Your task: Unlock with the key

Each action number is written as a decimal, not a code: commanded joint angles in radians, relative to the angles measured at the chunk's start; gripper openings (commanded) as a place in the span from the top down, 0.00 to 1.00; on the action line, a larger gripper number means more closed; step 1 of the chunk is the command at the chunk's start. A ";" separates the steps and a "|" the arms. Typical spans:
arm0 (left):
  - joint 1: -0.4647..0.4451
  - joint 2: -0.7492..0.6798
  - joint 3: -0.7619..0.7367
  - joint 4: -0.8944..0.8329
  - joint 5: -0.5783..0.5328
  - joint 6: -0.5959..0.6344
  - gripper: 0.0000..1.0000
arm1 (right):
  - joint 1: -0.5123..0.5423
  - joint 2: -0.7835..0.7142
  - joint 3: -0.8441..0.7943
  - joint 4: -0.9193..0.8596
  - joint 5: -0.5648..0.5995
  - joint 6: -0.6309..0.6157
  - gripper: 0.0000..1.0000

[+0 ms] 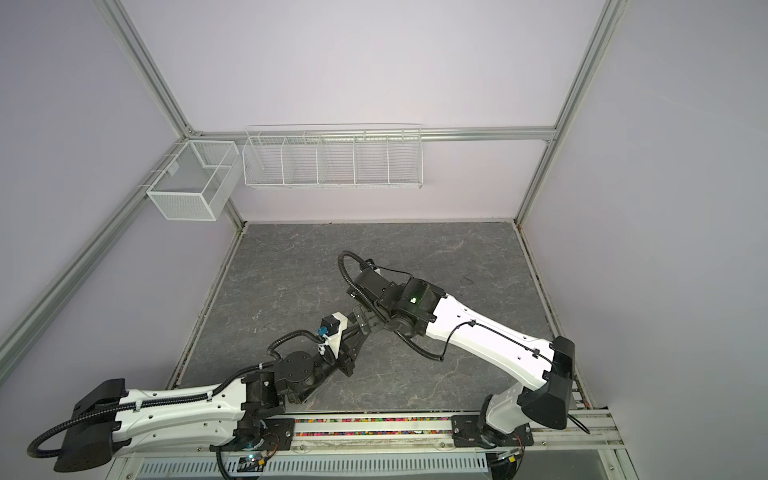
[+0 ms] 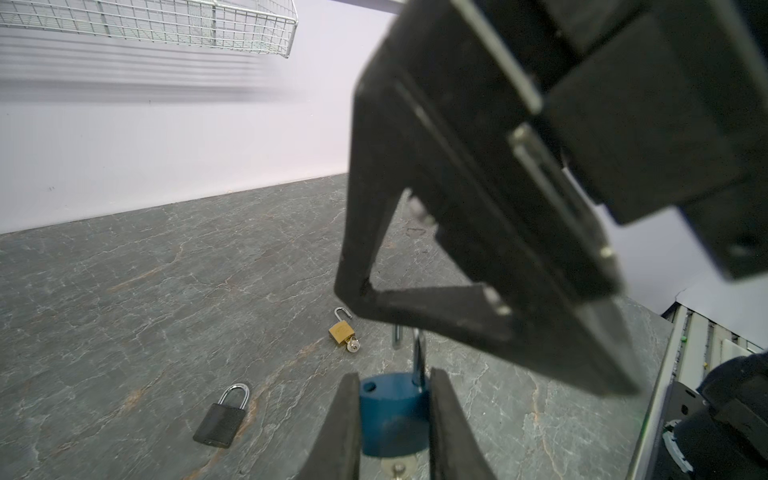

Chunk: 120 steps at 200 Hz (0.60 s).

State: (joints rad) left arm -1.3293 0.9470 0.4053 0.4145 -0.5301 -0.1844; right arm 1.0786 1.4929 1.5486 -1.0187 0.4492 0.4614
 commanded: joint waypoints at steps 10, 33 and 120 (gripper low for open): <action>-0.006 -0.010 -0.002 0.034 -0.011 0.029 1.00 | -0.008 0.022 0.035 -0.060 0.011 -0.061 0.07; -0.008 -0.013 -0.001 0.032 -0.018 0.028 1.00 | -0.008 0.023 0.045 -0.076 0.032 -0.072 0.07; -0.010 -0.027 -0.012 0.037 -0.028 0.023 1.00 | -0.010 -0.048 -0.014 -0.061 0.001 -0.096 0.07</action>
State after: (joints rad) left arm -1.3365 0.9348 0.4038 0.4137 -0.5350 -0.1768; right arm 1.0725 1.4940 1.5703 -1.0603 0.4595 0.3878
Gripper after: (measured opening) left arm 0.215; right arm 0.931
